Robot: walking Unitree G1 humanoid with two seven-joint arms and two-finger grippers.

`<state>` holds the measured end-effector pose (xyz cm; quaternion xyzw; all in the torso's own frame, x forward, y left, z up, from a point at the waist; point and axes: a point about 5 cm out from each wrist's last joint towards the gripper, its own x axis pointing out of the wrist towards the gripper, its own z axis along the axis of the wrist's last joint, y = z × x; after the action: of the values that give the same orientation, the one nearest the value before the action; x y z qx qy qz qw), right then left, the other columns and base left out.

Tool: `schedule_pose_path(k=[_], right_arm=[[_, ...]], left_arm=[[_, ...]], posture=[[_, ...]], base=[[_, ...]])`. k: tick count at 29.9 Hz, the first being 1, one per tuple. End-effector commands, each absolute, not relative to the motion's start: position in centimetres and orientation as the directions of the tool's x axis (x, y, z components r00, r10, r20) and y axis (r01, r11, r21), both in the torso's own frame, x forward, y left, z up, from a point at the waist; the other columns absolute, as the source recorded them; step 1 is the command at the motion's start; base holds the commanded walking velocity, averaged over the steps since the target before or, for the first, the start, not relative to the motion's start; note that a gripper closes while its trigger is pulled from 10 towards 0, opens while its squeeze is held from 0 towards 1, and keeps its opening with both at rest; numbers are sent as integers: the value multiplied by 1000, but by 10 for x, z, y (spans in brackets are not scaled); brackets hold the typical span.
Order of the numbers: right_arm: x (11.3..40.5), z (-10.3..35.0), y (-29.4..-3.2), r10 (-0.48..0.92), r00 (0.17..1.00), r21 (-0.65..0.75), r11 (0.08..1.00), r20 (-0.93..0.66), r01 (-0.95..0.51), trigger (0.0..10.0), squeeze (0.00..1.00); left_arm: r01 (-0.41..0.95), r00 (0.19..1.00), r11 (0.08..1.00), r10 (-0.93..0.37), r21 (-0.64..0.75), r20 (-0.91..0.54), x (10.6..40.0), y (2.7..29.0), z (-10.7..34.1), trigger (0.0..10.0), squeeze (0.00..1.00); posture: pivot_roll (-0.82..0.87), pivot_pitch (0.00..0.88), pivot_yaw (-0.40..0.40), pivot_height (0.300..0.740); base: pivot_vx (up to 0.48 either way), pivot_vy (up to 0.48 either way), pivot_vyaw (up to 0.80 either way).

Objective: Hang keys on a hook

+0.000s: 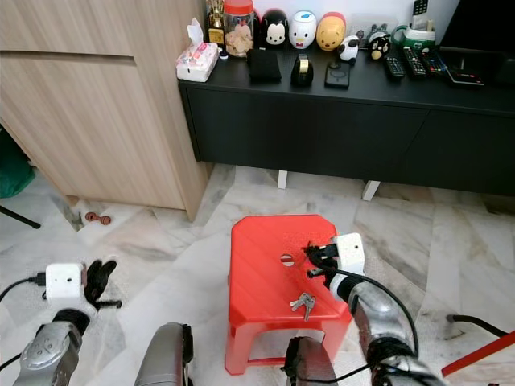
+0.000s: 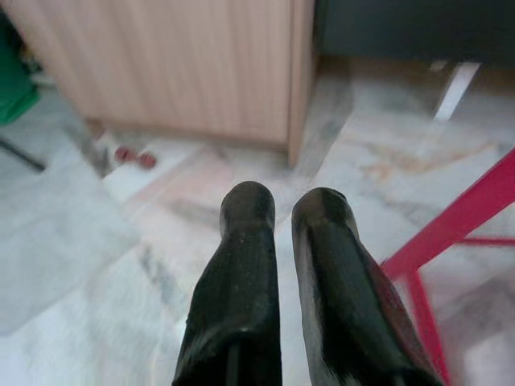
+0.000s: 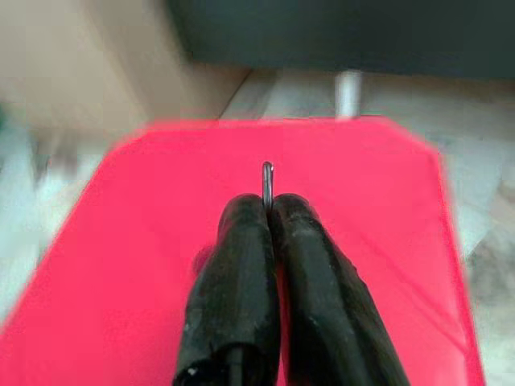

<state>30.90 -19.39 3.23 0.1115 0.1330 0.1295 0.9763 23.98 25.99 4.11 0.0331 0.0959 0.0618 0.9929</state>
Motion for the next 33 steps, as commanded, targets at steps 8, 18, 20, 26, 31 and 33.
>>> schedule_pose_path(k=[8,18,20,26,31,33], right_arm=[[302,41,-198,53,995,291,956,-82,-27,0,0],[303,54,-204,22,999,242,970,-31,-14,10000,0],[304,54,-202,28,999,239,971,-31,-20,10000,0],[307,56,-198,37,999,232,972,-33,-28,10000,0],[304,51,-196,39,998,224,974,-57,-26,10000,0],[299,43,-197,41,995,220,975,-89,-21,10000,0]], left_arm=[[-172,876,981,194,90,-442,199,266,-20,10000,0],[-229,806,970,235,80,-544,177,261,-49,10000,0],[-232,810,970,236,76,-537,179,261,-49,10000,0],[-233,823,970,237,75,-516,185,262,-46,10000,0],[-229,808,970,234,78,-541,181,261,-51,10000,0],[-232,801,970,232,71,-552,178,258,-54,10000,0]], posture=[[183,89,-52,598],[179,51,-82,618],[183,45,-85,628],[183,32,-81,678],[180,11,-77,708],[177,1,-80,728]], base=[[0,0,0],[0,0,0],[0,0,0],[0,0,0],[0,0,0],[0,0,0]])
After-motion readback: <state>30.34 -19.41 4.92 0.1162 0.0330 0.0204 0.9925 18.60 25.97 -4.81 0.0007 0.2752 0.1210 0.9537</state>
